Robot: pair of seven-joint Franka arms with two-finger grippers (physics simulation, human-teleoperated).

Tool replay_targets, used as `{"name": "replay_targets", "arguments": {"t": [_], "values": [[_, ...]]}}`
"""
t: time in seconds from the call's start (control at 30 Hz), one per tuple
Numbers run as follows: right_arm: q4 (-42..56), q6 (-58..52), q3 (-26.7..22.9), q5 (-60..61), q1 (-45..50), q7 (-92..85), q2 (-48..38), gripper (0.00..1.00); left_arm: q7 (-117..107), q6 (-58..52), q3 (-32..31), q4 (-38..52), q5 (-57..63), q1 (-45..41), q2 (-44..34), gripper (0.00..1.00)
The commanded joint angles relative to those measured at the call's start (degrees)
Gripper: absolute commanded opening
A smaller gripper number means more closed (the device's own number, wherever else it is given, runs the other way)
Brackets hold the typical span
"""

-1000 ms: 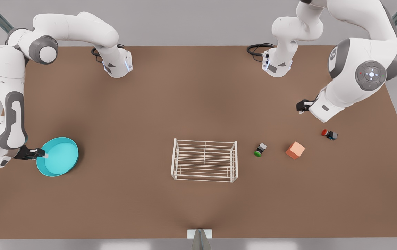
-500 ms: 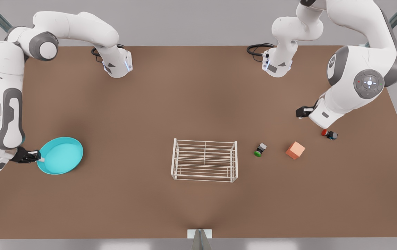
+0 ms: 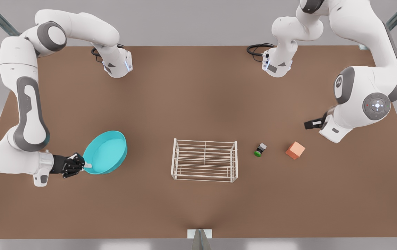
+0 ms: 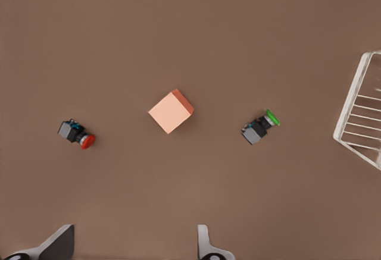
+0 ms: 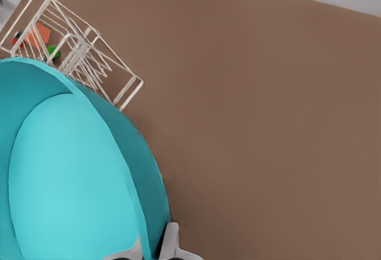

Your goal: Place the plate on the shelf with right arm and place the red button switch in the plate with left arm

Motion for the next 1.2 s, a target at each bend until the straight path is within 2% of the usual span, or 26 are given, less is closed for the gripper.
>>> {"name": "replay_targets", "arguments": {"t": [0.0, 0.07, 0.1, 0.2, 0.27, 0.4, 0.57, 0.67, 0.7, 0.77, 1.0, 1.1, 1.13, 1.17], "values": [[1.45, -2.80, 1.86, 0.34, 2.62, 28.65, -0.12, 0.21, -1.51, 8.63, 3.01, -2.01, -0.31, 0.46, 0.89, 1.00], [5.06, -2.27, 1.77, 0.78, 8.94, 36.91, 0.66, 0.21, -1.69, 12.66, 10.04, -6.93, -0.66, 0.73, 2.12, 1.00], [7.08, -1.39, 1.42, 1.74, 12.20, 40.26, 1.63, 0.21, -2.83, 19.08, 12.94, -10.19, -0.75, 0.99, 2.65, 1.00], [10.86, 3.53, 1.15, 1.84, 19.32, 49.85, 4.62, 0.21, -10.30, 30.07, 15.93, -17.40, -0.75, 1.69, 3.27, 1.00], [14.20, 8.10, 0.98, 1.66, 24.59, 55.38, 7.17, 0.21, -15.56, 42.91, 18.14, -24.34, -0.84, 2.13, 3.88, 1.00], [16.57, 15.22, -2.54, 1.66, 32.77, 63.47, 8.31, 0.21, -23.92, 50.03, 19.63, -30.14, -5.41, 3.98, 4.58, 1.00], [17.19, 20.76, -5.70, 1.40, 39.19, 64.53, 9.89, 0.21, -23.93, 56.18, 19.63, -34.98, -7.87, 5.65, 6.43, 1.00], [17.19, 22.60, -9.57, 1.40, 42.97, 64.53, 10.25, 0.21, -22.34, 57.06, 19.54, -35.60, -7.60, 5.82, 8.10, 1.00], [17.19, 22.60, -10.45, 1.40, 43.67, 64.44, 10.33, 0.21, -15.59, 57.06, 19.54, -35.60, -7.60, 6.44, 8.54, 1.00], [17.19, 22.60, -10.54, 1.31, 43.93, 64.35, 10.60, 0.21, -6.88, 56.62, 19.37, -35.77, -7.69, 6.70, 8.98, 1.00], [17.11, 22.96, -10.89, 1.13, 45.34, 63.83, 11.21, 0.21, -6.61, 57.24, 19.36, -37.27, -7.96, 6.96, 13.28, 1.00], [16.49, 22.87, -10.80, 1.05, 45.17, 63.65, 11.13, 0.21, -7.93, 58.47, 19.19, -37.27, -13.40, 7.67, 14.25, 1.00], [16.23, 22.69, -10.89, 0.96, 45.08, 63.65, 11.04, 1.00, -12.49, 58.47, 19.19, -37.27, -13.84, 8.02, 14.25, 1.00], [16.23, 22.08, -10.80, 1.05, 44.99, 63.65, 10.51, 1.00, -14.34, 58.38, 19.10, -37.27, -13.84, 8.02, 14.16, 1.00]]}}
